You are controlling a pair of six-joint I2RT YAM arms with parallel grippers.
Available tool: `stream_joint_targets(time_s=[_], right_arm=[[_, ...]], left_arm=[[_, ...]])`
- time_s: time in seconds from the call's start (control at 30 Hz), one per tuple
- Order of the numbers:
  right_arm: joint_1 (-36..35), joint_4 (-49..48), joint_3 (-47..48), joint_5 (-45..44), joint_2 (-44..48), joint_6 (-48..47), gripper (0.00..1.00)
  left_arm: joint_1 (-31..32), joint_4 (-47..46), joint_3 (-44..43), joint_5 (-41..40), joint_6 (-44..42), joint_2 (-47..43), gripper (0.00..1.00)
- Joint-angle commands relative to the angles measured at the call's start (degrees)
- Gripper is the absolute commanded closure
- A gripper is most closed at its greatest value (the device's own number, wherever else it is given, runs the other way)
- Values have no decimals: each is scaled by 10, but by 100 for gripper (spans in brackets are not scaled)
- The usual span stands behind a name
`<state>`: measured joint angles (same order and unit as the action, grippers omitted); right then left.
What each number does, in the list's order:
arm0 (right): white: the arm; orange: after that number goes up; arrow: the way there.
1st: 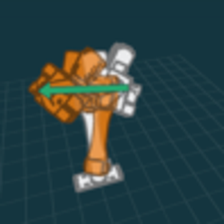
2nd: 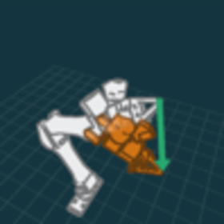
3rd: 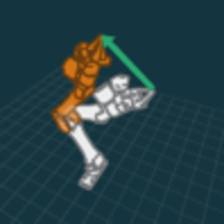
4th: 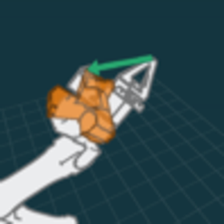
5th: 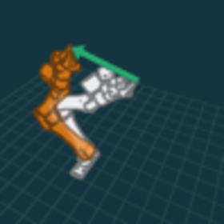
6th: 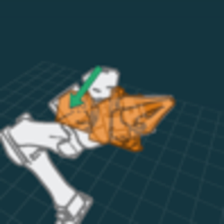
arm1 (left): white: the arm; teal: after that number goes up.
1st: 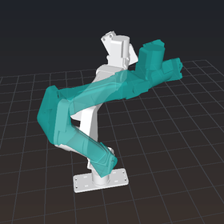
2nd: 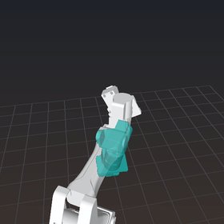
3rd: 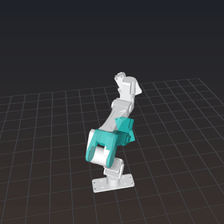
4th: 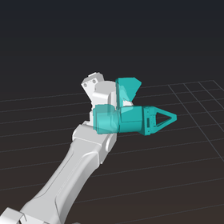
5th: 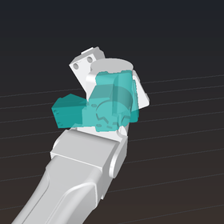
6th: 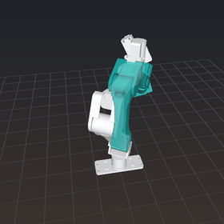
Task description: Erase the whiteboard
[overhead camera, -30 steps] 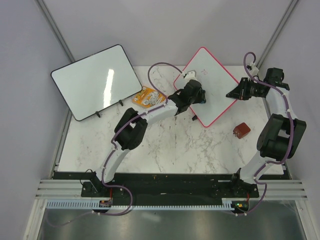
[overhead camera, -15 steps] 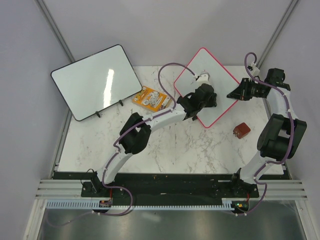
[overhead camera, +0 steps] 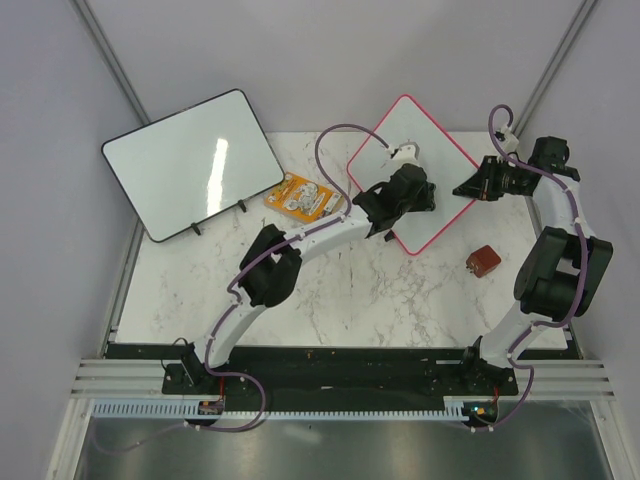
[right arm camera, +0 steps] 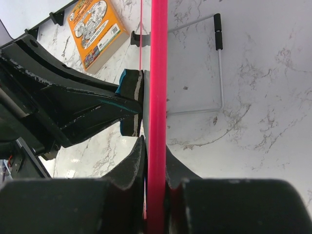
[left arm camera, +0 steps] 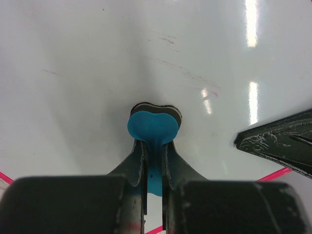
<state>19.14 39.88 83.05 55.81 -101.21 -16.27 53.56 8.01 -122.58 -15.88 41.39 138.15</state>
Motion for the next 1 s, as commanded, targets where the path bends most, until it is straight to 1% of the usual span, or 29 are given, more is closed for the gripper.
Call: stream_joint_targets(time_s=[0.0,0.03,0.13,0.27,0.3,0.4,0.57,0.67,0.8,0.97], right_arm=[[-53,37,-26,-20,-10,-151,100],[-52,37,-26,-20,-10,-151,100],[-53,37,-26,-19,-9,-151,100],[-53,37,-26,-18,-7,-151,100],[-53,38,-26,-18,-7,-150,100],[-53,38,-26,-18,-7,-151,100],[-53,38,-26,-18,-7,-151,100],[-52,38,-26,-19,-6,-151,100],[-53,39,-27,-18,-5,-152,100],[-53,43,-25,-18,0,-162,100]], left_arm=[[-38,-1,87,17,88,24,98],[-49,-1,117,16,98,20,98],[-70,0,168,11,133,0,98],[-90,-14,221,-4,165,-25,98],[-93,-22,243,-6,168,-30,98],[-106,-44,262,-8,165,-44,98],[-111,-60,245,-6,140,-42,98],[-111,-77,215,21,116,-28,98],[-118,-78,167,26,104,-19,98],[-147,-145,152,33,78,-26,98]])
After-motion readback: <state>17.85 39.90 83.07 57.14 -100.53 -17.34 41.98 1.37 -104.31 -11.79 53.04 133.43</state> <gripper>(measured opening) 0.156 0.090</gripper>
